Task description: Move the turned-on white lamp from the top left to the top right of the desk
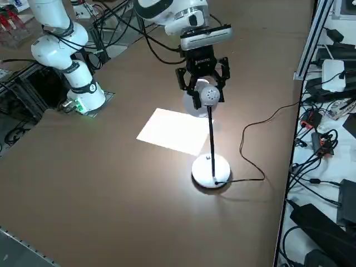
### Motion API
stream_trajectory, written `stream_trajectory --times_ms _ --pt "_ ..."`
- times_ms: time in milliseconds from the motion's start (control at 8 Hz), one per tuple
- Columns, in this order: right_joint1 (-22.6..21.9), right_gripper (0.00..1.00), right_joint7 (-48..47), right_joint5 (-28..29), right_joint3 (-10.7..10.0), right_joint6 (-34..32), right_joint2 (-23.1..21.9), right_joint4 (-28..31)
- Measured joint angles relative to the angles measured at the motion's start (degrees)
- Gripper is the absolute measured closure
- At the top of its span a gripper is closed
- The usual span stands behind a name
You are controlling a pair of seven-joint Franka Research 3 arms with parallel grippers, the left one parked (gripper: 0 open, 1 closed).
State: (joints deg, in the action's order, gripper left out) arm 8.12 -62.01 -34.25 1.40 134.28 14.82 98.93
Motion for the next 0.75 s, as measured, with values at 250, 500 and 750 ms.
stream_trajectory --times_ms 250,500,750 --pt "0.0 0.28 -3.0 -4.4 0.0 1.1 -1.1 2.3" --pt "0.0 0.28 -5.4 -7.4 0.0 2.2 -1.2 3.5" --pt "-0.1 0.28 -8.6 -10.1 0.2 2.9 -1.2 4.3"
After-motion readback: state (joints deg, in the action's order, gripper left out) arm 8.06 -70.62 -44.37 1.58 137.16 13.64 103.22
